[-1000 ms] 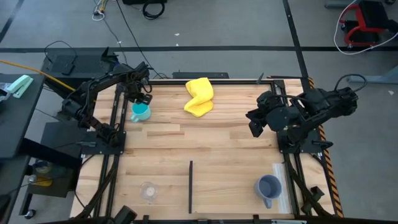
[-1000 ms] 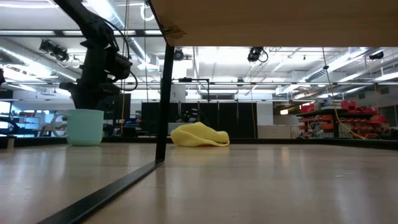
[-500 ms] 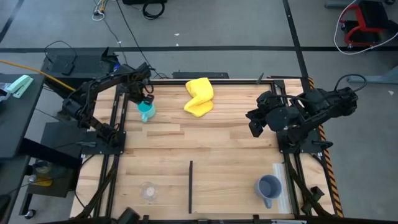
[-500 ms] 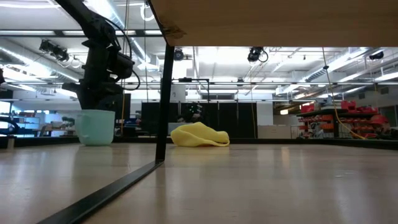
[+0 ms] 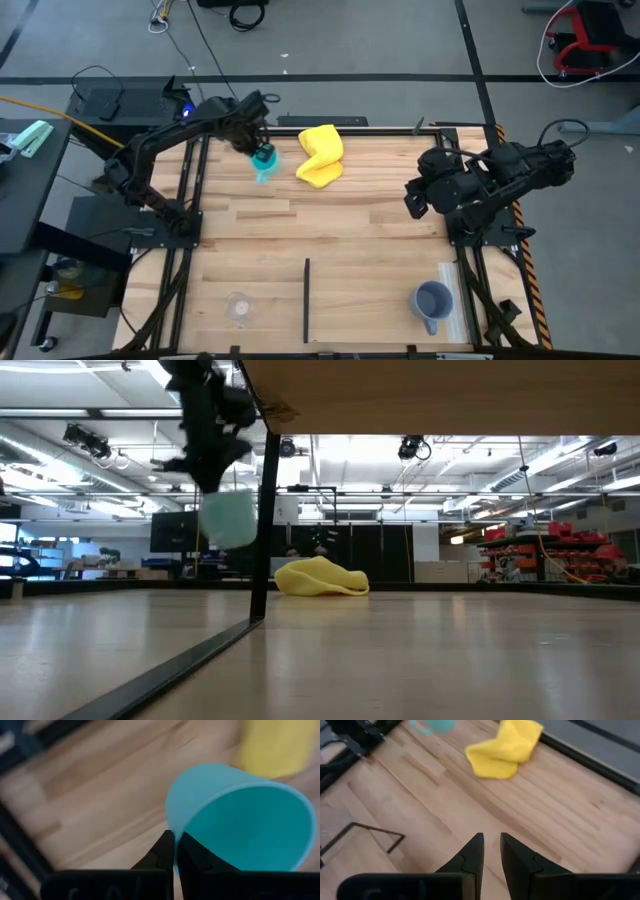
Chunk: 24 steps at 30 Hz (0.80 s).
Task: Stack small to large cups/mugs on shelf
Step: Put the blue mug on the shelf
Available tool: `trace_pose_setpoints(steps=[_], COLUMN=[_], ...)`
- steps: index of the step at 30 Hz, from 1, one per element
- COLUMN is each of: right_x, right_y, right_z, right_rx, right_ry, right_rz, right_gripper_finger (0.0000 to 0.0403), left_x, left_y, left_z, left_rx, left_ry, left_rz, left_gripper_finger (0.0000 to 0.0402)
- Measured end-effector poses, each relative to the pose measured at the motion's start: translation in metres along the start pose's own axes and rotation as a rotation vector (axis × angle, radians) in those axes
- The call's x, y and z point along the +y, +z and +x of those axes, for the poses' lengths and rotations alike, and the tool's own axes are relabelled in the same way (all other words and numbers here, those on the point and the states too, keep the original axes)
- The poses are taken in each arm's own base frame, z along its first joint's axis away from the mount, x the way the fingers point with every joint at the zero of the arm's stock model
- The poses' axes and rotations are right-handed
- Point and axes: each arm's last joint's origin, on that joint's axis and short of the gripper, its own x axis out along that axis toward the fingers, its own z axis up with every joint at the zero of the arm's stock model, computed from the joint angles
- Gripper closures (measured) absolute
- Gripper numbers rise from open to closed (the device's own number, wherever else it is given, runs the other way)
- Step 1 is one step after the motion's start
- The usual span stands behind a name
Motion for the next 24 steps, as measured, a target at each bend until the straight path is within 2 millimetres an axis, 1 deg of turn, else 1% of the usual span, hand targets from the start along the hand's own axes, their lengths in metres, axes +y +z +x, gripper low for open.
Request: trace_pose_setpoints(steps=[2, 4, 7, 10, 13, 16, 19, 24], right_x=[0.000, 0.000, 0.001, 0.001, 0.001, 0.001, -0.001, -0.005], right_y=[0.000, -0.001, -0.002, -0.002, -0.002, -0.002, -0.002, -0.004], right_z=[0.000, 0.000, 0.000, 0.000, 0.000, 0.000, -0.002, -0.002], right_rx=[0.015, 0.035, 0.063, 0.071, 0.071, 0.074, 0.083, 0.090], right_ry=[0.006, 0.015, 0.026, 0.029, 0.029, 0.030, 0.041, 0.043], right_rz=[0.007, 0.016, 0.029, 0.033, 0.034, 0.045, 0.056, 0.085], right_gripper_finger=[0.0331, 0.0331, 0.0331, 0.0331, 0.0332, 0.0336, 0.0343, 0.0362], left_x=[-0.013, -0.025, -0.044, -0.069, -0.096, -0.120, -0.138, -0.159], left_y=[0.006, 0.010, 0.018, 0.027, 0.037, 0.046, 0.052, 0.056], left_z=[-0.018, -0.031, -0.043, -0.048, -0.047, -0.040, -0.033, -0.027], left_rx=[-0.053, -0.074, -0.078, -0.072, -0.062, -0.036, -0.012, -0.010], left_ry=[-0.030, -0.040, -0.048, -0.063, -0.076, -0.076, -0.070, -0.090], left_rz=[0.015, 0.024, 0.066, 0.119, 0.181, 0.224, 0.270, 0.303], left_gripper_finger=[0.0390, 0.0390, 0.0390, 0.0390, 0.0390, 0.0390, 0.0390, 0.0390])
